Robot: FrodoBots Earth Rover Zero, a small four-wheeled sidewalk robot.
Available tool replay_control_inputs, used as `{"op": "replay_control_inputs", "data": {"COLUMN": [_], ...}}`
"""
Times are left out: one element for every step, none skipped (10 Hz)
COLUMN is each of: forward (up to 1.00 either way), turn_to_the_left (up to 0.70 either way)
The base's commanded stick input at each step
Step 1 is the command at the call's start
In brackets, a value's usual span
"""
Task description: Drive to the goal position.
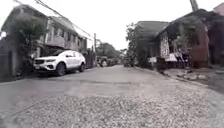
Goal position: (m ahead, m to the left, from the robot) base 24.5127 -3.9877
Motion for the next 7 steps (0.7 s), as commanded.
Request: {"op": "replay_control_inputs", "data": {"forward": [1.0, 1.0, 1.0, 1.0, 1.0, 1.0, 1.0], "turn_to_the_left": [0.0, 0.0, 0.0, 0.0, 0.0, 0.0, 0.0]}}
